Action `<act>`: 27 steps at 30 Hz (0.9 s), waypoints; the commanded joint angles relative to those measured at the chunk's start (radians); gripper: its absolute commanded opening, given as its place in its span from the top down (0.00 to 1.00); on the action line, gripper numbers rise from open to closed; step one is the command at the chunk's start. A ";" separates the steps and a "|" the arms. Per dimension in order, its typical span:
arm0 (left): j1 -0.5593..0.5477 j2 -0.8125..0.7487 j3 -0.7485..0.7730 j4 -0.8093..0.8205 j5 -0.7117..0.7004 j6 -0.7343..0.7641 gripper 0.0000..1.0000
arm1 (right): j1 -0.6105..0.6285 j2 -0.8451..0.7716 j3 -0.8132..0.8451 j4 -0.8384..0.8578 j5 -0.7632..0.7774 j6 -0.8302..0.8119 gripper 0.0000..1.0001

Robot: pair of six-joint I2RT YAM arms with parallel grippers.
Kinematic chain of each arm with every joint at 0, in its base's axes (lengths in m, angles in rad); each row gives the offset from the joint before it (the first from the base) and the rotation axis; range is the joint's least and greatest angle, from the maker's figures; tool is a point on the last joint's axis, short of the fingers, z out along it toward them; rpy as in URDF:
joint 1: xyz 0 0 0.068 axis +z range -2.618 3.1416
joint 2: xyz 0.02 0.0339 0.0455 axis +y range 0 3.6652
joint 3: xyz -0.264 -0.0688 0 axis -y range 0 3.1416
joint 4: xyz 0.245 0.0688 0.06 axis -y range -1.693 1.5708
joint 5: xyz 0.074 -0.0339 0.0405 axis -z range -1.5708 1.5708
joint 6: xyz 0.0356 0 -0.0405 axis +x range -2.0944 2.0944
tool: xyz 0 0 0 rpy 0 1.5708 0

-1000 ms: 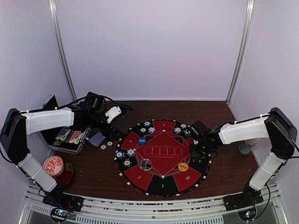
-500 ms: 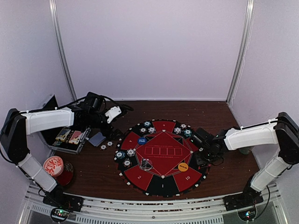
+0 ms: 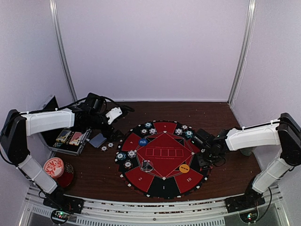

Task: Distribute texas hold em gaming equipment
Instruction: Move the all-in button to the big blind area.

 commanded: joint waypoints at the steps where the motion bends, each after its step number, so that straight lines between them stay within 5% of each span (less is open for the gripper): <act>1: 0.006 -0.019 -0.008 0.031 0.015 -0.002 0.02 | 0.019 -0.022 0.028 -0.016 0.035 0.000 0.49; 13: 0.006 -0.020 -0.008 0.031 0.014 -0.002 0.02 | 0.099 -0.023 0.089 -0.007 0.036 0.000 0.38; 27: 0.007 -0.017 -0.008 0.032 0.019 -0.001 0.02 | 0.158 -0.007 0.115 0.106 -0.152 -0.025 0.24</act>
